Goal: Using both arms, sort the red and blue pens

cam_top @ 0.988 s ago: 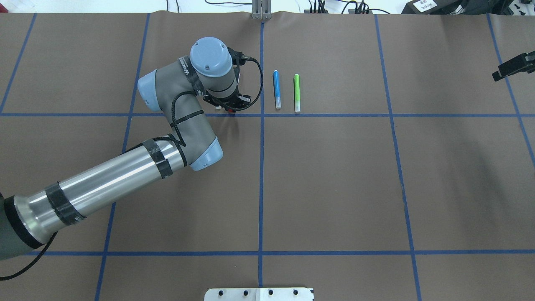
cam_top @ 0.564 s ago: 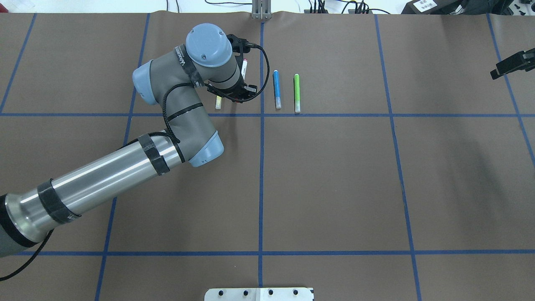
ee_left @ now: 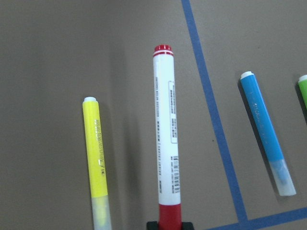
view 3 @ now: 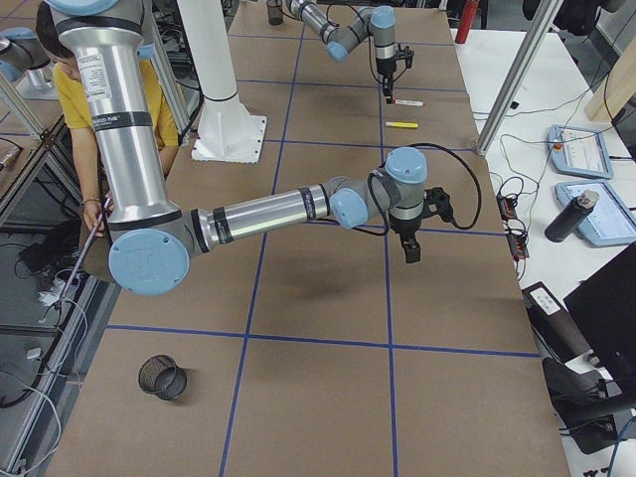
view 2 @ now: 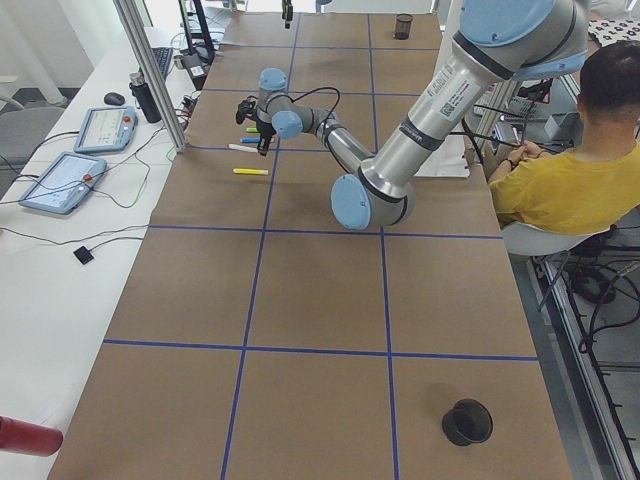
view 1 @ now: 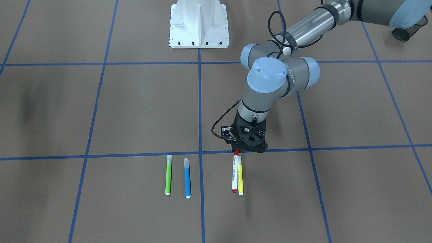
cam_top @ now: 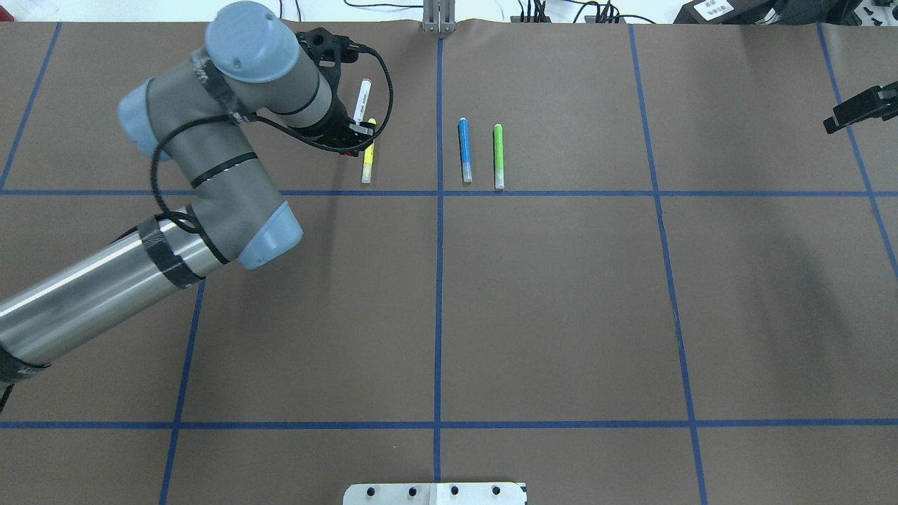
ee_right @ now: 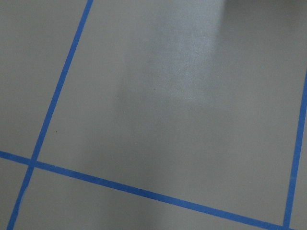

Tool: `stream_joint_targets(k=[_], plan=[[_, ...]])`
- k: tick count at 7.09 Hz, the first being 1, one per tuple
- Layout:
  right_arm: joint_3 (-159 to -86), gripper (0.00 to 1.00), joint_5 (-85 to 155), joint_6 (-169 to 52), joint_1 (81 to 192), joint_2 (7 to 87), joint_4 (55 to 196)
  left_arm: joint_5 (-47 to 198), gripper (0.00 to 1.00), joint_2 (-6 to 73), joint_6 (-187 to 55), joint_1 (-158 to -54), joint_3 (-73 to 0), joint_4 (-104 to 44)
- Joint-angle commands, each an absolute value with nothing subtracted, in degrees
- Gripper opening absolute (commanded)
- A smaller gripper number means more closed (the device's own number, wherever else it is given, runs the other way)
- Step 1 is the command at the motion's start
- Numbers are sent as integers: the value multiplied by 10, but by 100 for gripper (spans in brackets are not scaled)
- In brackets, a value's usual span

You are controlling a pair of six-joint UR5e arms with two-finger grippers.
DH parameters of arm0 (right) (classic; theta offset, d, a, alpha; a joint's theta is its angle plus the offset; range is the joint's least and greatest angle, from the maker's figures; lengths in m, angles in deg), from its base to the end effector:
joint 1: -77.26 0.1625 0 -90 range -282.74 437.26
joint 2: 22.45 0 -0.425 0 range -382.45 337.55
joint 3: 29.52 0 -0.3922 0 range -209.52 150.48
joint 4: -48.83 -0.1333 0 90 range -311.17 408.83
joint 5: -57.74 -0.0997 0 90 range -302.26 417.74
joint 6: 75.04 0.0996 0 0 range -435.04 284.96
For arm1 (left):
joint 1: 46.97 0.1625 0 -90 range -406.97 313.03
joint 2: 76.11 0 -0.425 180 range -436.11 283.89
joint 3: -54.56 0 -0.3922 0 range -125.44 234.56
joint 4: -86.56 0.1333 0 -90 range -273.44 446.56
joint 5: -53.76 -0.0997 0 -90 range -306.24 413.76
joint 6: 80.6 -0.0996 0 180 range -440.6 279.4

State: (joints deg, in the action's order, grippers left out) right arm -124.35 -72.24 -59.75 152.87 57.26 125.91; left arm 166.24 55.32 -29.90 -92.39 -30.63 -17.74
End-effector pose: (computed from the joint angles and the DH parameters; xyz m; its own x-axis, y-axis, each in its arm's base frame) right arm -0.0766 -0.5775 0.4989 0.7014 -0.2405 0.6710 0.0357 0.9520 0.3039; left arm 0.4448 -0.5870 0.2278 0.6273 0.1972 -0.7534 0.0678 0.9499 0.3051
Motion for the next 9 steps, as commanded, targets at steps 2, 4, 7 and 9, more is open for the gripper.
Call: stream_joint_targets(k=[2,4,7,9], plan=[[-1244,100,-722,-597,1529,573,1259,1673,0,460,-377,-983,-494,-56],[-1244,100,-722,-597,1528,573,1259,1672,0,451,-422,-1029,-584,87],[-1244,100,-722,-597,1528,573,1259,1674,0,382,-579,-1126,-678,232],[-1244,100,-722,-597,1528,573,1259,1779,0,313,-666,-1216,-679,250]])
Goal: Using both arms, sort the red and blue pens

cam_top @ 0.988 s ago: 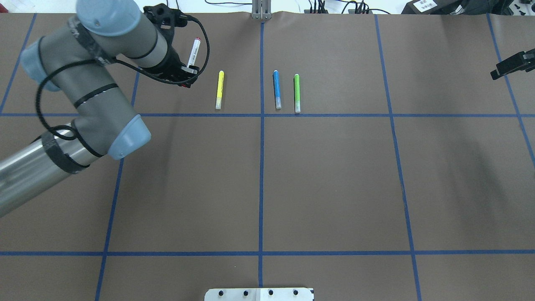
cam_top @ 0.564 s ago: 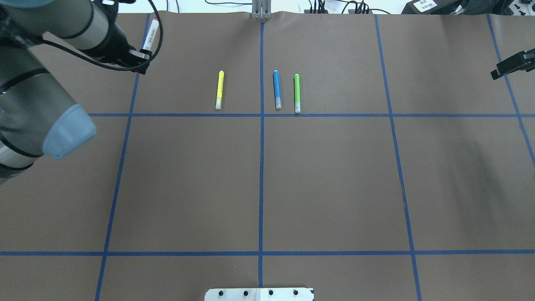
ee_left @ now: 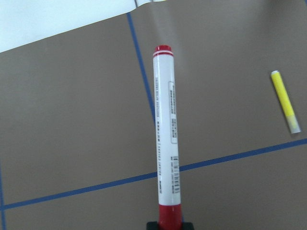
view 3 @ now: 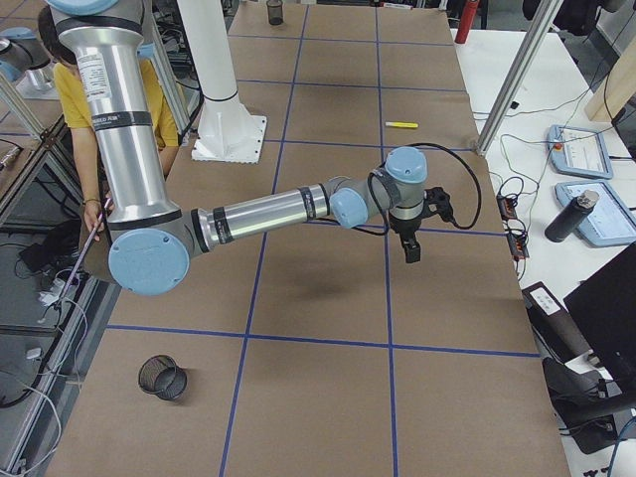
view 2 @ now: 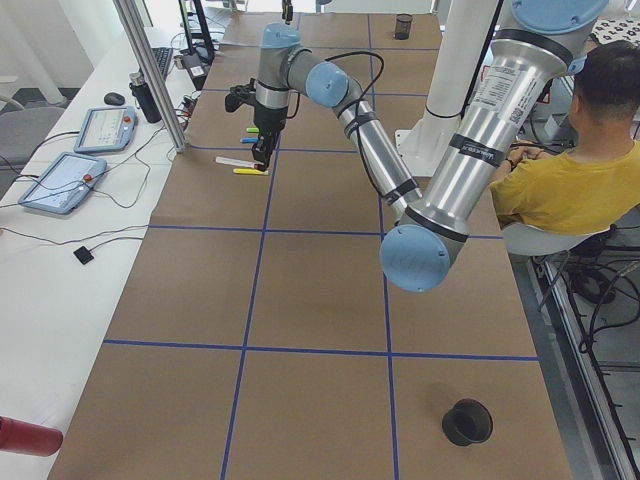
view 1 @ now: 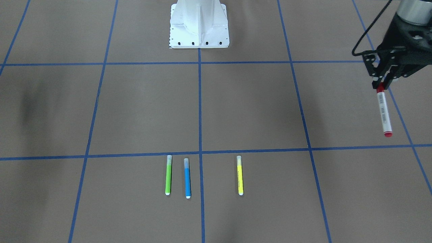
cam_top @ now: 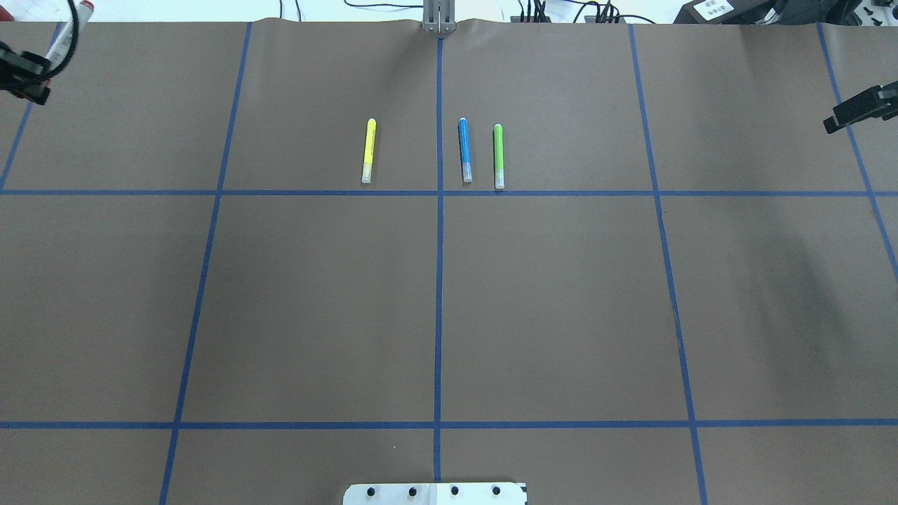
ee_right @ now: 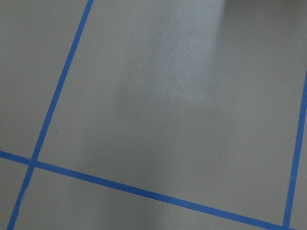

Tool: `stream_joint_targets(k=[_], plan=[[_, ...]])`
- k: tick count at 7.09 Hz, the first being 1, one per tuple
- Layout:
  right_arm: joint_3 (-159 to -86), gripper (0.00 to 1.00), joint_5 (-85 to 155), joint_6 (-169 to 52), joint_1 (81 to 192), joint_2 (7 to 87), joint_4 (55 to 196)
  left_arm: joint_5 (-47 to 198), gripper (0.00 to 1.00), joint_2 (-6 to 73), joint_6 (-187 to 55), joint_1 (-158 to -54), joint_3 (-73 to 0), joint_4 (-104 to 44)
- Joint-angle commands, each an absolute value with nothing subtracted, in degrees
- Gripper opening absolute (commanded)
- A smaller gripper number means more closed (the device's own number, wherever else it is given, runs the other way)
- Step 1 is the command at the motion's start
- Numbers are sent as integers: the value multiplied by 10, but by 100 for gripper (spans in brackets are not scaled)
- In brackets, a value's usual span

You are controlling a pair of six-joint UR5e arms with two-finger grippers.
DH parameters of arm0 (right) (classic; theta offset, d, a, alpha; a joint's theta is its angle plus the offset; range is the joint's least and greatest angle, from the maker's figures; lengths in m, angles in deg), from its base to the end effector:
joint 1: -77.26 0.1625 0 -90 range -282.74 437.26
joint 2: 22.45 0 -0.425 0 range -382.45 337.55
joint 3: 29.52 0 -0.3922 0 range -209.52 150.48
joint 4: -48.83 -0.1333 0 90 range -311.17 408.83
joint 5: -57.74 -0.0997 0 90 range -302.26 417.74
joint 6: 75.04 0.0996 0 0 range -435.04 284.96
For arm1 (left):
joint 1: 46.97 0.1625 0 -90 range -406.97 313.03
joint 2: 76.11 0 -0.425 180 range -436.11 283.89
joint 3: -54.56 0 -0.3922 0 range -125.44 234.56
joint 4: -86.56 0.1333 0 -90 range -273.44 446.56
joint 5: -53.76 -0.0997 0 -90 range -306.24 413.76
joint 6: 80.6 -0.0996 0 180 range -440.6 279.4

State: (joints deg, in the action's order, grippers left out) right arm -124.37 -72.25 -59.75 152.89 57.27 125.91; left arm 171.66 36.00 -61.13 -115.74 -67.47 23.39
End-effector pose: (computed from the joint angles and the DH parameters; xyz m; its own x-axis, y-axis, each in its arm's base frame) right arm -0.0764 -0.5774 0.4988 0.7013 -0.2404 0.6711 0.0353 0.9520 0.3040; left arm 0.1070 -0.5149 0.2709 0.8106 0.2143 -0.5449 -0.0547 0.9542 0.2940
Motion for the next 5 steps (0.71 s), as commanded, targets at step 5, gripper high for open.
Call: stream_joint_targets(k=[5], plan=[[-1246,100,-722,-597,1528,573,1258,1964,0,45,-782,-1438,-682,247]])
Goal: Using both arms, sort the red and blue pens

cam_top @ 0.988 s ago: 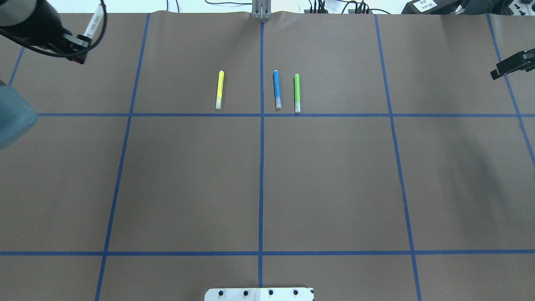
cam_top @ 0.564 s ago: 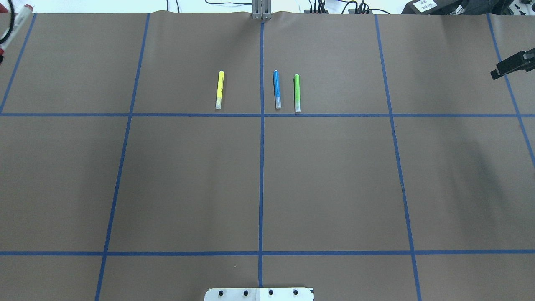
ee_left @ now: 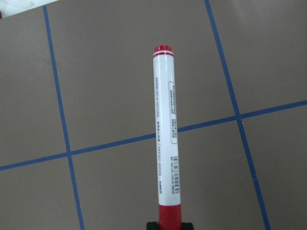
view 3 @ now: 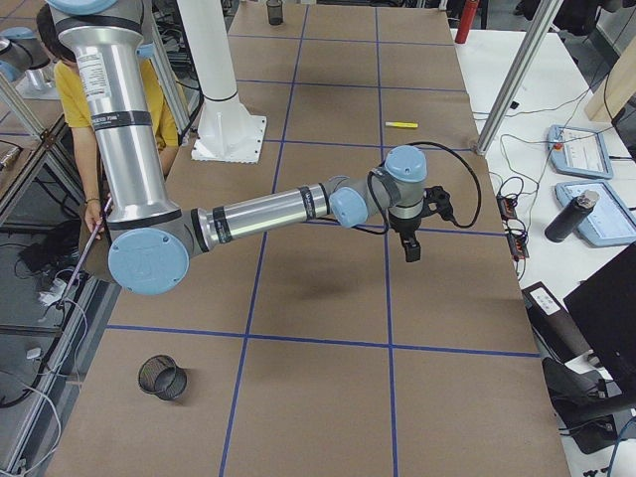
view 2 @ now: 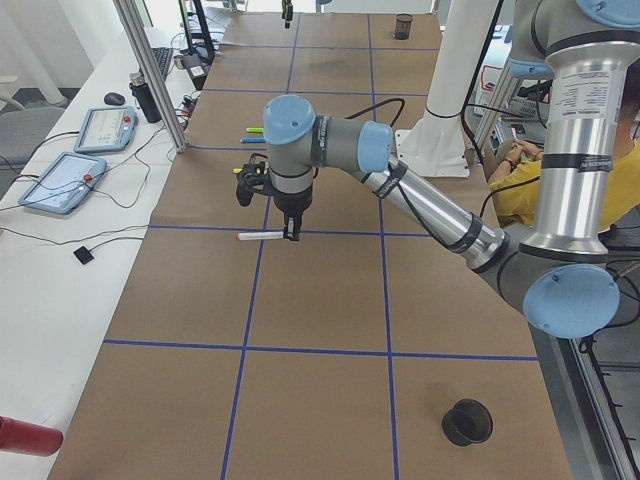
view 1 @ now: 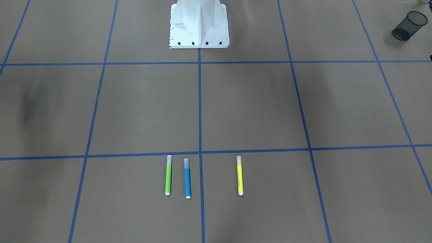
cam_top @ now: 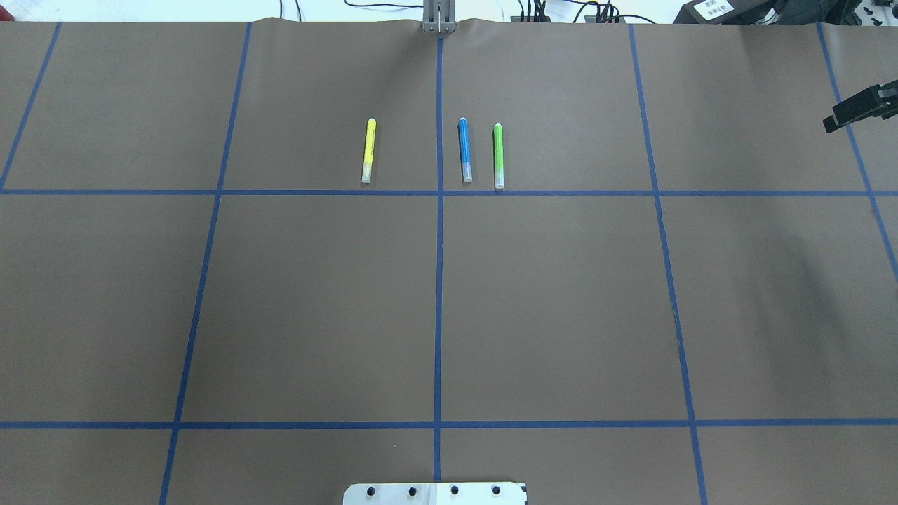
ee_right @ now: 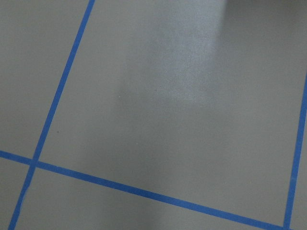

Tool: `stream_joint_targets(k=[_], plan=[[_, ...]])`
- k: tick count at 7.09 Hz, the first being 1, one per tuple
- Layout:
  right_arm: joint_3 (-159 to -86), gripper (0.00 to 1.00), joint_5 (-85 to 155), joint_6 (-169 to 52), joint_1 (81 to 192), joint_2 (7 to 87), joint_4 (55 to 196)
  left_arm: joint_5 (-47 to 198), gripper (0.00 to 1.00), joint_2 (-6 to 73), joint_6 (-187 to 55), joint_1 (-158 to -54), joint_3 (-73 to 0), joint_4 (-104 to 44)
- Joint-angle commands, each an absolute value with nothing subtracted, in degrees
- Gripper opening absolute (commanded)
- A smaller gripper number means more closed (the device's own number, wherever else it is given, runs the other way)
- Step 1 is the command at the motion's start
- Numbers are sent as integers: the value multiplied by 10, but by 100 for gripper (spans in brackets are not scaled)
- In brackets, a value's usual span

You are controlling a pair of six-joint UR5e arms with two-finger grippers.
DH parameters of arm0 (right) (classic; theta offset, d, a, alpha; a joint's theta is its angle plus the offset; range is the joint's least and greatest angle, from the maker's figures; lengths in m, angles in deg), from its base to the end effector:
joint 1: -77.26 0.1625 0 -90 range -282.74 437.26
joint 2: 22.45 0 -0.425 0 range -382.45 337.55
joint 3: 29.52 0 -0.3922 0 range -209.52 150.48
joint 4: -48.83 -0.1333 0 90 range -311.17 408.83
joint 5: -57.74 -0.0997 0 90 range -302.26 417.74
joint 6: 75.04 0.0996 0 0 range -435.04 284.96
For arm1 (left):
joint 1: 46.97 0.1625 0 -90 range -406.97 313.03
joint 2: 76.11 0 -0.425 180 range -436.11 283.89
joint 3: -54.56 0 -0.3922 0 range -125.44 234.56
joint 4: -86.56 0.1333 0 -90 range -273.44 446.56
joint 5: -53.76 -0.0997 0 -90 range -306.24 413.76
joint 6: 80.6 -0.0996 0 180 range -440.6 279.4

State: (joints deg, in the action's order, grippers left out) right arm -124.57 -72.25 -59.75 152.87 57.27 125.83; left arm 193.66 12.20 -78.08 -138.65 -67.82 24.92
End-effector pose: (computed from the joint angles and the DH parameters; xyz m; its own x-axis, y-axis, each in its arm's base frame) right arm -0.0765 -0.5771 0.4968 0.7004 -0.2438 0.6708 0.0353 0.9505 0.3086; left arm -0.0696 -0.4251 0.4472 0.6428 -0.0317 -0.7653 0.0576 0.9983 0.0070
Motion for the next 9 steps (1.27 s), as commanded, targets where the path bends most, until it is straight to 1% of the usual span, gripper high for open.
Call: stream_joint_targets(k=[1,4,6,7,9], plan=[[-1246,100,-722,-597,1528,573,1258,1978,0,-3,-780,-1462,-681,249],[-1244,100,-723,-597,1528,574,1244,1978,0,-146,-788,-1599,-680,249],[-1237,100,-724,-597,1528,577,1244,1975,0,-221,-857,-1667,-648,259],[-1236,100,-724,-597,1528,576,1244,1973,0,-234,-871,-1705,-642,310],[-1235,100,-724,-593,1528,576,1244,1946,0,-229,-938,-1753,-639,461]])
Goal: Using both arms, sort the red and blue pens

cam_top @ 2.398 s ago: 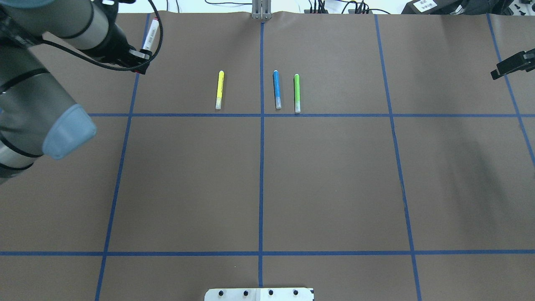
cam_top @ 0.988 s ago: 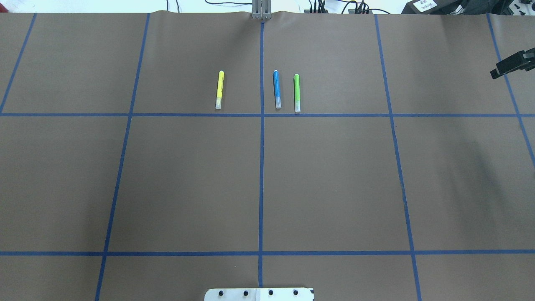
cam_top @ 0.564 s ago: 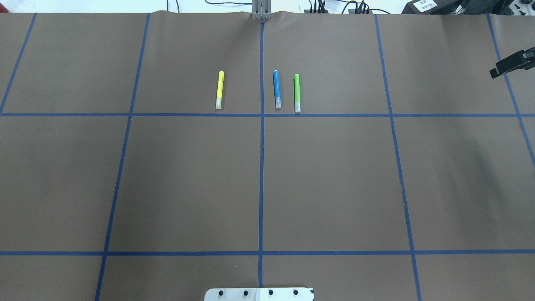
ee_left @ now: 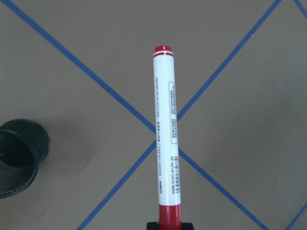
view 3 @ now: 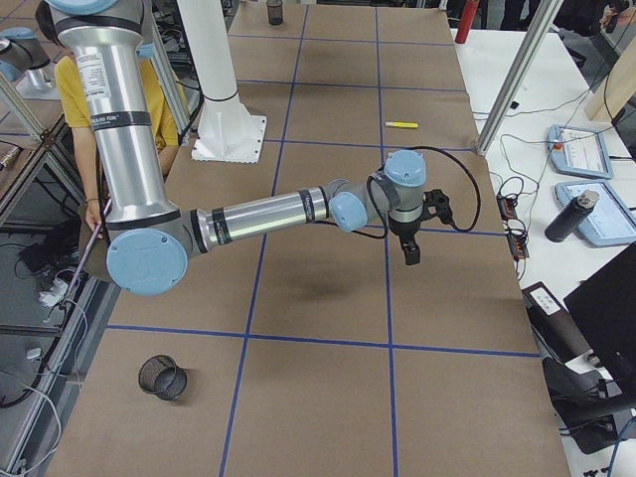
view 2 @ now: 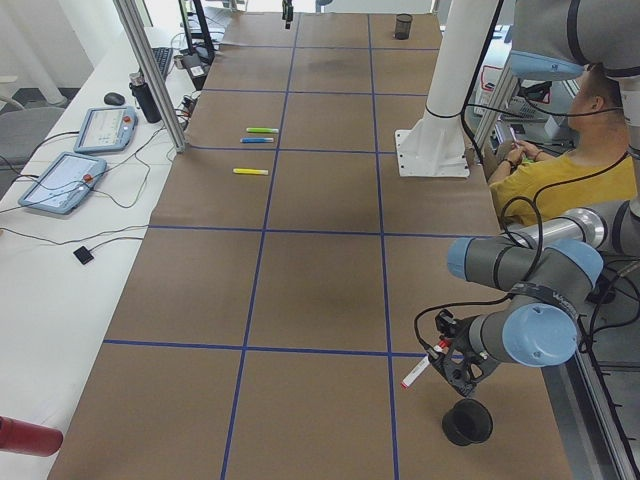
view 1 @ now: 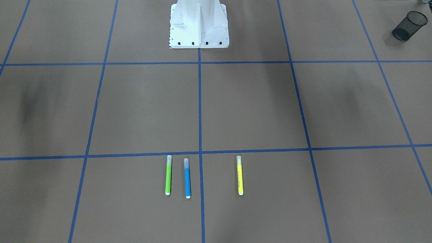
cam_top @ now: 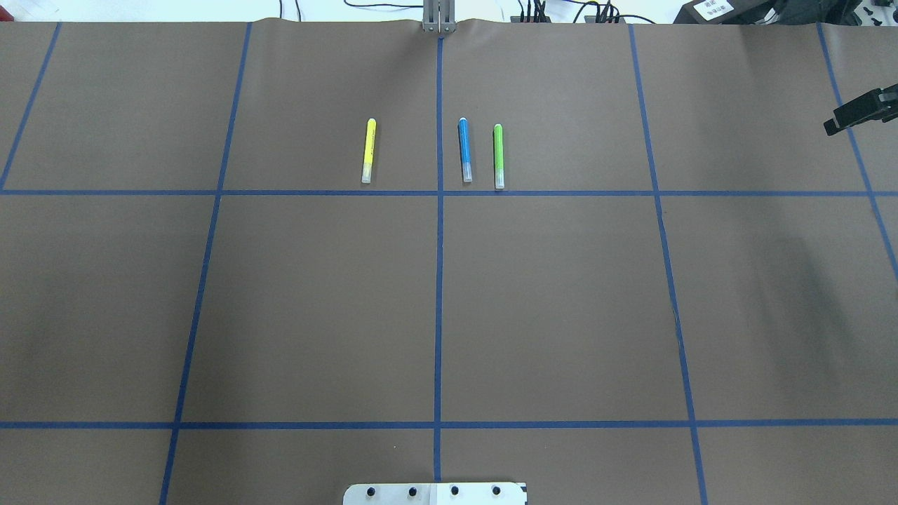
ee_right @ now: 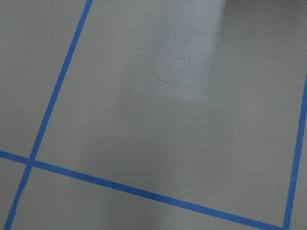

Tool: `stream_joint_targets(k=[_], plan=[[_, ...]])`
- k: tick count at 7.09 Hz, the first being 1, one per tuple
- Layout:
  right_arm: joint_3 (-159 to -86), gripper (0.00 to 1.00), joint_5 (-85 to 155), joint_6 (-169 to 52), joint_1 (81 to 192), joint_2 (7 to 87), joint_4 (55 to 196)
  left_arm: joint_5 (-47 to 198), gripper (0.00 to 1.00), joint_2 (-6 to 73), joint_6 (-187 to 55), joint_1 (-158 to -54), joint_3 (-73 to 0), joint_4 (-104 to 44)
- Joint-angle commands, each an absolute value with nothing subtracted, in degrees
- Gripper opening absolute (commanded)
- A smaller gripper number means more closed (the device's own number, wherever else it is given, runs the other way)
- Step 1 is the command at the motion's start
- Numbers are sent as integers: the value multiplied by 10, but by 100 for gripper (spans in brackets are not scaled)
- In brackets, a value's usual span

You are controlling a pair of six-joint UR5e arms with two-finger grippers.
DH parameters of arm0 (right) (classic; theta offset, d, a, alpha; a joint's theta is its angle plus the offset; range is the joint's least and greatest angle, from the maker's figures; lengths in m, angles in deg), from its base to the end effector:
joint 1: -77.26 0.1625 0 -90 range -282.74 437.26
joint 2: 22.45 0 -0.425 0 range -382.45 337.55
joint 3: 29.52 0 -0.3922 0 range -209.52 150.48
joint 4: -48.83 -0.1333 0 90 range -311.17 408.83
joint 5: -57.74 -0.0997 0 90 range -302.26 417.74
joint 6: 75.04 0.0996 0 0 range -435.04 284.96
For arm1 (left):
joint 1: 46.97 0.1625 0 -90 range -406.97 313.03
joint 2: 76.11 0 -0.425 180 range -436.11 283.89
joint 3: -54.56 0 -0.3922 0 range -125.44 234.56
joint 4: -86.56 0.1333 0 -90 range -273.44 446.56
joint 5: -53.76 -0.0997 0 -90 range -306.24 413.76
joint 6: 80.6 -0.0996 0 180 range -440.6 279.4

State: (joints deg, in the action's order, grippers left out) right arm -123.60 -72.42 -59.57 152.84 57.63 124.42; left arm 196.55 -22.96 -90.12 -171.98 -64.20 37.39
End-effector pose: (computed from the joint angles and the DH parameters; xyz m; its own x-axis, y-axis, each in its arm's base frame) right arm -0.0770 -0.5767 0.5058 0.6981 -0.2426 0.6736 0.0341 0.9510 0.3072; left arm -0.1323 -0.0948 0.6725 0.2112 -0.7381 -0.6408 0.3469 0.6695 -0.6569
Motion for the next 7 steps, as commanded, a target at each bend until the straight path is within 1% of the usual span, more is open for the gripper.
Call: stream_joint_targets(k=[1,2,3,4,6,7], plan=[[-1235,100,-724,-588,1528,575,1244,1888,0,-225,-939,-1809,-641,507],[-1236,100,-724,-588,1528,576,1244,1835,0,-223,-939,-1873,-637,529],[-1238,100,-724,-588,1528,575,1244,1811,0,-223,-939,-1897,-620,540],[-1240,100,-724,-588,1528,575,1243,1809,0,-212,-940,-1897,-575,540],[-1241,100,-724,-589,1528,572,1243,1809,0,-149,-939,-1900,-456,539],[-1241,100,-724,-589,1528,572,1243,1808,0,-141,-939,-1900,-433,537]])
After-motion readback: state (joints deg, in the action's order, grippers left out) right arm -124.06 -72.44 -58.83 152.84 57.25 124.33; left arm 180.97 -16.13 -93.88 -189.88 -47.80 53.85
